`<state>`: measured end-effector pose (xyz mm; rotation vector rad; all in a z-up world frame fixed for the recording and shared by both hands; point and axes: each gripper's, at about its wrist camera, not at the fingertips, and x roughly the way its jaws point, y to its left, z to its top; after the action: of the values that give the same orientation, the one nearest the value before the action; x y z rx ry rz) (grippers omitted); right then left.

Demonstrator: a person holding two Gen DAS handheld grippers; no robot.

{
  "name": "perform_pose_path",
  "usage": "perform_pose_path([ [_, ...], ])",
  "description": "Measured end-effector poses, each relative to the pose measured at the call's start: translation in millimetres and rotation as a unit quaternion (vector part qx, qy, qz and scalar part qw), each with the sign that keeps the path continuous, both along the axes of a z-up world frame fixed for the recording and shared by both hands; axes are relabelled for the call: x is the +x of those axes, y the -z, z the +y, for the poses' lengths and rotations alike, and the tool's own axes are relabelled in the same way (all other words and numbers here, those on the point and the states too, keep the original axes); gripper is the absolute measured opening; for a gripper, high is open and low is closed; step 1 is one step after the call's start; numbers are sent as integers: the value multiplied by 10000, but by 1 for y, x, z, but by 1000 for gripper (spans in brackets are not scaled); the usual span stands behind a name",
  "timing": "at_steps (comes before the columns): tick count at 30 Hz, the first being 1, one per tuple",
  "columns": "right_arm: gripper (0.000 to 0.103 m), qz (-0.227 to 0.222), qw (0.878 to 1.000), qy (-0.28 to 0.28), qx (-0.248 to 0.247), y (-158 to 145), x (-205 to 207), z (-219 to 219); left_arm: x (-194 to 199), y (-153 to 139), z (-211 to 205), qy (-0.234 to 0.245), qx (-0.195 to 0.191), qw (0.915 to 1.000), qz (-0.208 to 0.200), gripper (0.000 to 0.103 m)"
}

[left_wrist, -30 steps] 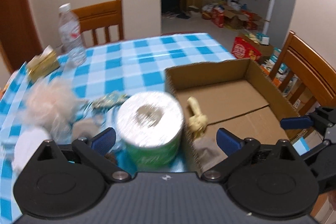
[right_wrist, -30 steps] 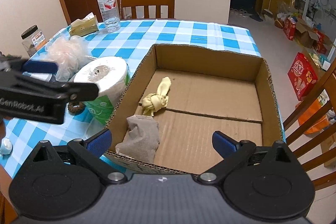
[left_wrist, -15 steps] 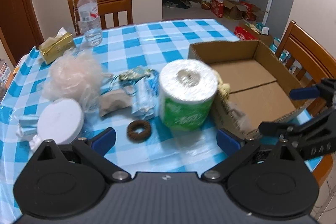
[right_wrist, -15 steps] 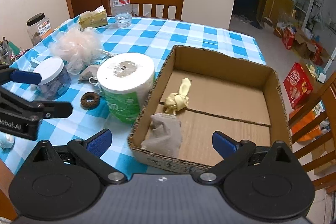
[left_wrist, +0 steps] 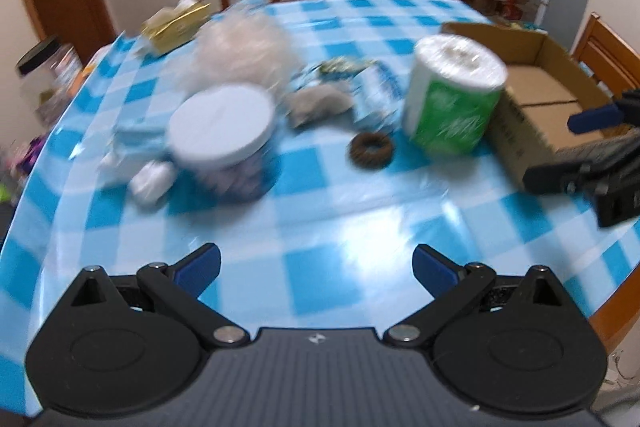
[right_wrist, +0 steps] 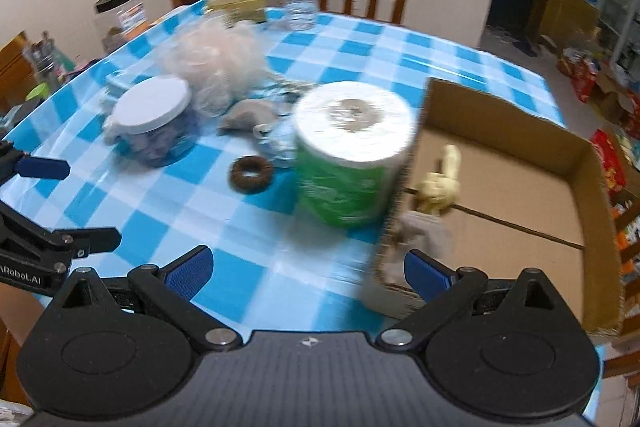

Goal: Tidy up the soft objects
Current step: 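Grasp the light-blue doll figure with the left gripper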

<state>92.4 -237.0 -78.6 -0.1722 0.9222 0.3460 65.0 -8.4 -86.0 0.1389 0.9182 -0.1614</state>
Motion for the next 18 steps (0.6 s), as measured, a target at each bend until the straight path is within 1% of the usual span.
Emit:
perform_pose_path([
  [5, 103, 62, 9995, -315, -5, 4, 1, 29, -23, 14, 33, -250, 212, 9993, 181, 101],
  [8, 103, 100, 9989, -456, 9, 6, 2, 42, -33, 23, 48, -384, 269, 9985, 285, 98],
  [9, 103, 111, 9987, -499, 13, 7, 2, 45, -36, 27, 52, -428, 255, 9982, 343, 96],
  [13, 103, 153, 9979, -624, 3, 10, 3, 59, -44, 38, 65, -550, 172, 9972, 482, 80],
  [14, 103, 160, 9978, -647, 3, 11, 3, 62, -45, 40, 67, -570, 155, 9970, 503, 79],
  [16, 103, 177, 9975, -681, -4, 11, 3, 67, -46, 44, 69, -574, 125, 9970, 512, 72],
  [18, 103, 183, 9973, -707, -20, 12, 3, 72, -47, 46, 71, -558, 75, 9971, 510, 68],
])
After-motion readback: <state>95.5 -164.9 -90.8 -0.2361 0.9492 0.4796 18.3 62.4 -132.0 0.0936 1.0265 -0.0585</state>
